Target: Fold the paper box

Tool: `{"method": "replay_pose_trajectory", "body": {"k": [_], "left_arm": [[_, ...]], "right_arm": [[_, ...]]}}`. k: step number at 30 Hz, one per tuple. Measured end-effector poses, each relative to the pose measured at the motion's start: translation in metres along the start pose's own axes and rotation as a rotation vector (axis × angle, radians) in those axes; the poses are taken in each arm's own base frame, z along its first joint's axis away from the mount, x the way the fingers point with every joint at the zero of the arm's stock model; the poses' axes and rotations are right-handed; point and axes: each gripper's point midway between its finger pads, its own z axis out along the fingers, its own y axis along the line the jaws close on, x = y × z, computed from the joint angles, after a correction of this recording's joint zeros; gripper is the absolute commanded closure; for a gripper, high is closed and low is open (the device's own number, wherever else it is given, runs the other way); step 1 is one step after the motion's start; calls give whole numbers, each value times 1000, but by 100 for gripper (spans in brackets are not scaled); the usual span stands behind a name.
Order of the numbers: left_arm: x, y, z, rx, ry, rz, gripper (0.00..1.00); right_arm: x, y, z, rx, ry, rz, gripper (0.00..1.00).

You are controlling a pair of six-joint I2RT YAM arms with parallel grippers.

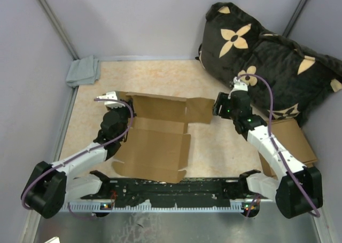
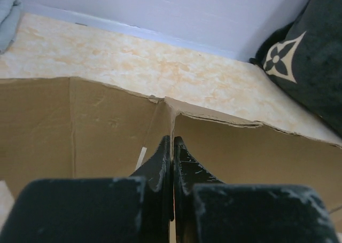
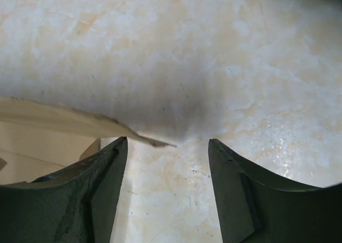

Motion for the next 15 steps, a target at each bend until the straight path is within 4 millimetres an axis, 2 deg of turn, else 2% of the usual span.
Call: {"method": "replay_pose_trajectory", "body": {"k": [3,6,11,13,15], "left_arm": [[6,4,5,-26,1,17,100],[15,10,9,-53,14,35,100],[18,13,15,-82,17,47,100],[15,12,19,-90,13,48,100],[13,10,24,-104,17,53,100]], "right_arm": [[-8,8,0,-39,-29,-7,35],[-12,3,1,-23,-52,-7,35],[-21,-30,19,63,-71,47,35],[-15,-46,33,101,-42,66,35],[-6,-52,44,109,-7,72,35]]}}
